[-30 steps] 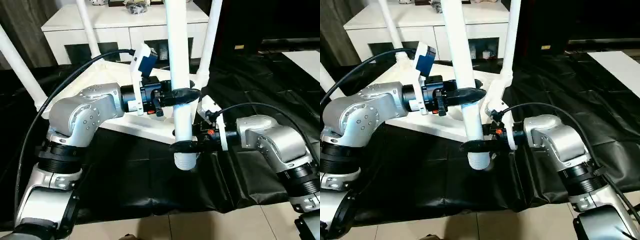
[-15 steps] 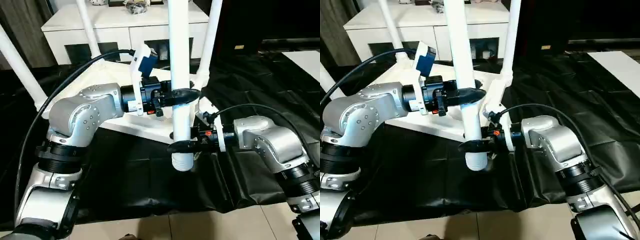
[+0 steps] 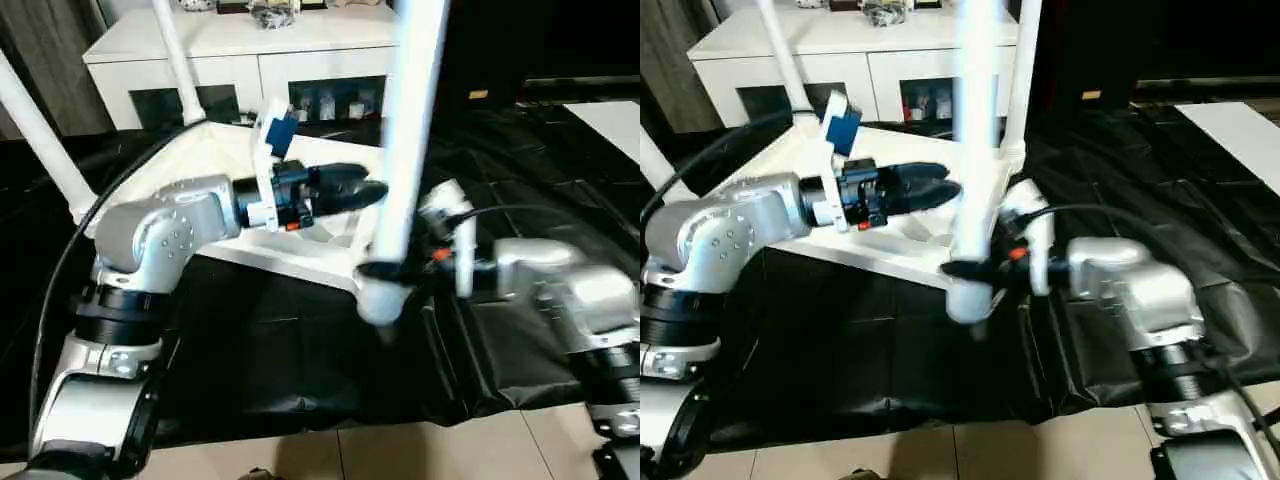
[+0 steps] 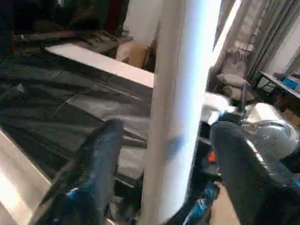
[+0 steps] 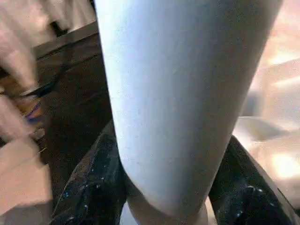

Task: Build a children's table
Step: Pick table leg

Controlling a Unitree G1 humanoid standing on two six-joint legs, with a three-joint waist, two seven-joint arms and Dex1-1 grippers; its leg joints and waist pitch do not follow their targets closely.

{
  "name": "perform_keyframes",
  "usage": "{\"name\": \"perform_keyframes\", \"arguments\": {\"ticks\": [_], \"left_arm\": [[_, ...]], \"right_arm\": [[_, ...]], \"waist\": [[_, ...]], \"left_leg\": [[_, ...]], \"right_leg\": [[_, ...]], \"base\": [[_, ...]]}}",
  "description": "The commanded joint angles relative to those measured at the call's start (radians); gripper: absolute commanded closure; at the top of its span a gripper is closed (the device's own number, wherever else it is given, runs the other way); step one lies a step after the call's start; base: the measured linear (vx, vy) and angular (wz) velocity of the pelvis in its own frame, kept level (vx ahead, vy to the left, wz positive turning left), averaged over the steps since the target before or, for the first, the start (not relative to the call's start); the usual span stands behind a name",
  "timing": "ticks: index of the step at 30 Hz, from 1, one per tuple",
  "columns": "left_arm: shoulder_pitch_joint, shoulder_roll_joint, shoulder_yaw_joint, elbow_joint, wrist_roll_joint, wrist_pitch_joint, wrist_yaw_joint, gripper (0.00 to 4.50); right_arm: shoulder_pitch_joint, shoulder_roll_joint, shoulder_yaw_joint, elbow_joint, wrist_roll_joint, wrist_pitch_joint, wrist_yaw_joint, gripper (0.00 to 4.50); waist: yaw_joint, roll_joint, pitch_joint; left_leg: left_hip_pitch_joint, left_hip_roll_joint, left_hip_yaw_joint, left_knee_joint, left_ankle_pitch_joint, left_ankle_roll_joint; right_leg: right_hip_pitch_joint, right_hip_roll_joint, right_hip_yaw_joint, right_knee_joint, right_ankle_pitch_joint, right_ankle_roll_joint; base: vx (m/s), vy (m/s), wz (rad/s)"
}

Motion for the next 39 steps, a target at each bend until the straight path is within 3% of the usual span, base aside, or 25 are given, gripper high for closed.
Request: {"name": "perform_keyframes", "arguments": {"ticks": [1, 3, 5, 7, 8, 9, 10, 11, 12, 13, 14, 15, 16, 17, 18, 19, 20, 21, 22, 25, 27, 33, 36, 37, 39], "left_arm": [[0.017, 0.054, -0.123, 0.164, 0.233, -0.255, 0.011, 0.83], [0.013, 0.078, -0.208, 0.241, 0.342, -0.374, 0.016, 0.83], [-0.006, 0.087, -0.309, 0.355, 0.459, -0.508, 0.045, 0.83], [-0.028, 0.074, -0.368, 0.46, 0.519, -0.607, 0.035, 0.83], [-0.039, 0.063, -0.372, 0.499, 0.517, -0.622, 0.011, 0.83], [-0.05, 0.054, -0.376, 0.531, 0.516, -0.631, -0.004, 0.83], [-0.051, 0.054, -0.376, 0.533, 0.516, -0.631, -0.005, 0.83], [-0.067, 0.041, -0.375, 0.579, 0.519, -0.656, -0.031, 0.83], [-0.084, 0.031, -0.377, 0.623, 0.528, -0.677, -0.046, 0.83], [-0.094, 0.023, -0.375, 0.657, 0.541, -0.705, -0.052, 0.83], [-0.124, 0.007, -0.384, 0.745, 0.577, -0.768, -0.072, 0.83], [-0.129, 0.005, -0.386, 0.759, 0.583, -0.777, -0.076, 0.83], [-0.149, -0.001, -0.405, 0.815, 0.616, -0.82, -0.079, 0.83], [-0.149, -0.001, -0.405, 0.815, 0.616, -0.82, -0.079, 0.83], [-0.166, -0.006, -0.423, 0.855, 0.645, -0.848, -0.07, 0.83], [-0.182, -0.012, -0.437, 0.895, 0.666, -0.869, -0.061, 0.83], [-0.182, -0.012, -0.437, 0.895, 0.666, -0.869, -0.061, 0.83], [-0.208, -0.02, -0.458, 0.961, 0.698, -0.885, -0.042, 0.83], [-0.209, -0.02, -0.459, 0.963, 0.7, -0.885, -0.041, 0.83], [-0.223, -0.018, -0.488, 1.014, 0.735, -0.884, -0.066, 0.83], [-0.232, -0.026, -0.482, 1.056, 0.757, -0.896, -0.082, 0.83], [-0.243, -0.043, -0.481, 1.111, 0.798, -0.909, -0.023, 0.83], [-0.247, -0.059, -0.462, 1.147, 0.809, -0.876, 0.056, 0.83], [-0.247, -0.059, -0.462, 1.147, 0.809, -0.876, 0.056, 1.19], [-0.244, -0.062, -0.426, 1.16, 0.782, -0.829, 0.033, 1.19]], "right_arm": [[0.005, -0.001, -0.069, 0.012, -0.057, -0.061, -0.128, 2.64], [0.009, 0.007, -0.077, 0.021, -0.088, -0.084, -0.176, 2.64], [0.03, 0.021, -0.085, 0.009, -0.11, -0.098, -0.223, 2.64], [0.068, 0.028, -0.09, -0.029, -0.122, -0.094, -0.254, 2.64], [0.092, 0.026, -0.089, -0.058, -0.125, -0.085, -0.257, 2.64], [0.116, 0.021, -0.088, -0.089, -0.126, -0.078, -0.255, 2.64], [0.117, 0.021, -0.088, -0.09, -0.126, -0.077, -0.255, 2.64], [0.145, 0.014, -0.092, -0.127, -0.118, -0.07, -0.253, 2.64], [0.169, 0.01, -0.101, -0.158, -0.108, -0.061, -0.255, 2.64], [0.178, 0.01, -0.103, -0.169, -0.104, -0.06, -0.259, 2.64], [0.203, 0.007, -0.114, -0.2, -0.094, -0.054, -0.271, 2.64], [0.206, 0.006, -0.116, -0.205, -0.093, -0.053, -0.272, 2.64], [0.226, 0.004, -0.124, -0.229, -0.088, -0.044, -0.282, 2.64], [0.226, 0.004, -0.124, -0.229, -0.088, -0.044, -0.282, 2.64], [0.243, 0.0, -0.132, -0.25, -0.084, -0.036, -0.286, 2.64], [0.26, -0.004, -0.138, -0.274, -0.079, -0.026, -0.289, 2.64], [0.26, -0.004, -0.138, -0.274, -0.079, -0.026, -0.289, 2.64], [0.295, -0.013, -0.147, -0.327, -0.068, 0.002, -0.291, 2.64], [0.297, -0.014, -0.148, -0.329, -0.068, 0.003, -0.291, 2.64], [0.334, -0.031, -0.158, -0.383, -0.053, 0.032, -0.286, 2.64], [0.355, -0.041, -0.168, -0.411, -0.044, 0.048, -0.29, 2.64], [0.378, -0.049, -0.174, -0.445, -0.029, 0.068, -0.296, 2.64], [0.386, -0.051, -0.168, -0.472, -0.012, 0.09, -0.291, 2.64], [0.386, -0.051, -0.168, -0.472, -0.012, 0.09, -0.291, 2.64], [0.385, -0.058, -0.159, -0.478, -0.004, 0.096, -0.279, 2.64]], "waist": [[-0.001, -0.008, -0.073], [-0.004, -0.005, -0.078], [-0.007, 0.005, -0.076], [-0.007, 0.007, -0.082], [-0.009, 0.019, -0.083], [-0.006, 0.01, -0.087], [-0.005, 0.009, -0.086], [-0.003, 0.059, -0.09], [-0.008, 0.028, -0.087], [-0.007, 0.024, -0.088], [-0.006, 0.023, -0.085], [-0.013, 0.056, -0.08], [-0.016, 0.049, -0.084], [-0.017, 0.053, -0.082], [-0.023, 0.066, -0.082], [-0.029, 0.064, -0.08], [-0.036, 0.062, -0.082], [-0.045, 0.087, -0.08], [-0.052, 0.079, -0.077], [-0.071, 0.081, -0.081], [-0.089, 0.094, -0.078], [-0.118, 0.1, -0.077], [-0.121, 0.096, -0.079], [-0.12, 0.097, -0.078], [-0.12, 0.099, -0.078]], "left_leg": [[0.028, 0.036, -0.029, -0.08, -0.276, -0.014], [0.032, 0.035, -0.03, -0.083, -0.292, -0.045], [0.033, 0.034, -0.033, -0.086, -0.312, -0.057], [0.031, 0.038, -0.034, -0.087, -0.308, -0.06], [0.033, 0.036, -0.031, -0.085, -0.316, -0.06], [0.031, 0.037, -0.032, -0.083, -0.293, -0.051], [0.025, 0.037, -0.032, -0.083, -0.274, -0.042], [0.03, 0.037, -0.035, -0.079, -0.271, -0.04], [0.032, 0.034, -0.028, -0.077, -0.287, -0.026], [0.031, 0.033, -0.027, -0.076, -0.281, -0.016], [0.02, 0.03, -0.025, -0.074, -0.256, 0.008], [0.029, 0.031, -0.023, -0.076, -0.293, 0.011], [0.029, 0.031, -0.027, -0.073, -0.295, 0.007], [0.028, 0.031, -0.028, -0.075, -0.3, 0.011], [0.024, 0.03, -0.031, -0.074, -0.29, 0.017], [0.024, 0.028, -0.027, -0.074, -0.298, 0.023], [0.023, 0.026, -0.031, -0.073, -0.296, 0.022], [0.023, 0.027, -0.032, -0.073, -0.3, 0.026], [0.023, 0.027, -0.031, -0.075, -0.314, 0.028], [0.017, 0.026, -0.038, -0.076, -0.314, 0.032], [0.018, 0.023, -0.037, -0.074, -0.336, 0.043], [0.016, 0.022, -0.041, -0.072, -0.351, 0.059], [0.013, 0.022, -0.044, -0.072, -0.338, 0.067], [0.015, 0.022, -0.043, -0.071, -0.334, 0.07], [0.016, 0.021, -0.043, -0.07, -0.328, 0.076]], "right_leg": [[0.043, -0.028, 0.029, -0.088, -0.313, -0.173], [0.043, -0.03, 0.031, -0.084, -0.369, -0.106], [0.039, -0.029, 0.031, -0.093, -0.368, -0.093], [0.043, -0.03, 0.03, -0.082, -0.295, -0.126], [0.043, -0.028, 0.029, -0.082, -0.249, -0.147], [0.051, -0.03, 0.028, -0.07, -0.183, -0.178], [0.054, -0.031, 0.029, -0.068, -0.159, -0.186], [0.05, -0.034, 0.027, -0.054, -0.126, -0.214], [0.053, -0.028, 0.025, -0.07, -0.129, -0.22], [0.057, -0.03, 0.027, -0.068, -0.124, -0.228], [0.06, -0.034, 0.027, -0.071, -0.142, -0.227], [0.051, -0.032, 0.026, -0.089, -0.206, -0.211], [0.058, -0.034, 0.025, -0.08, -0.208, -0.216], [0.06, -0.034, 0.024, -0.086, -0.241, -0.202], [0.062, -0.036, 0.024, -0.08, -0.256, -0.204], [0.058, -0.032, 0.023, -0.091, -0.282, -0.194], [0.064, -0.033, 0.022, -0.09, -0.316, -0.177], [0.059, -0.033, 0.02, -0.092, -0.344, -0.174], [0.058, -0.029, 0.019, -0.102, -0.362, -0.161], [0.066, -0.03, 0.016, -0.096, -0.344, -0.165], [0.062, -0.028, 0.014, -0.104, -0.38, -0.167], [0.06, -0.027, 0.007, -0.112, -0.436, -0.155], [0.062, -0.027, 0.007, -0.11, -0.425, -0.153], [0.061, -0.028, 0.007, -0.111, -0.428, -0.152], [0.057, -0.029, 0.008, -0.114, -0.447, -0.152]], "base": [[0.0, 0.0, 0.0], [0.0, 0.0, 0.0], [0.0, 0.0, 0.0], [0.0, 0.0, 0.0], [0.0, 0.0, 0.0], [0.0, 0.0, 0.0], [0.0, 0.0, 0.0], [0.0, 0.0, 0.0], [0.0, 0.0, 0.0], [0.0, 0.0, 0.0], [0.0, 0.0, 0.0], [0.0, 0.0, 0.0], [0.0, 0.0, 0.0], [0.0, 0.0, 0.0], [0.0, 0.0, 0.0], [0.0, 0.0, 0.0], [0.0, 0.0, 0.0], [0.0, 0.0, 0.0], [0.0, 0.0, 0.0], [0.0, 0.0, 0.0], [0.0, 0.0, 0.0], [0.0, 0.0, 0.0], [0.0, 0.0, 0.0], [0.0, 0.0, 0.0], [0.0, 0.0, 0.0]]}}
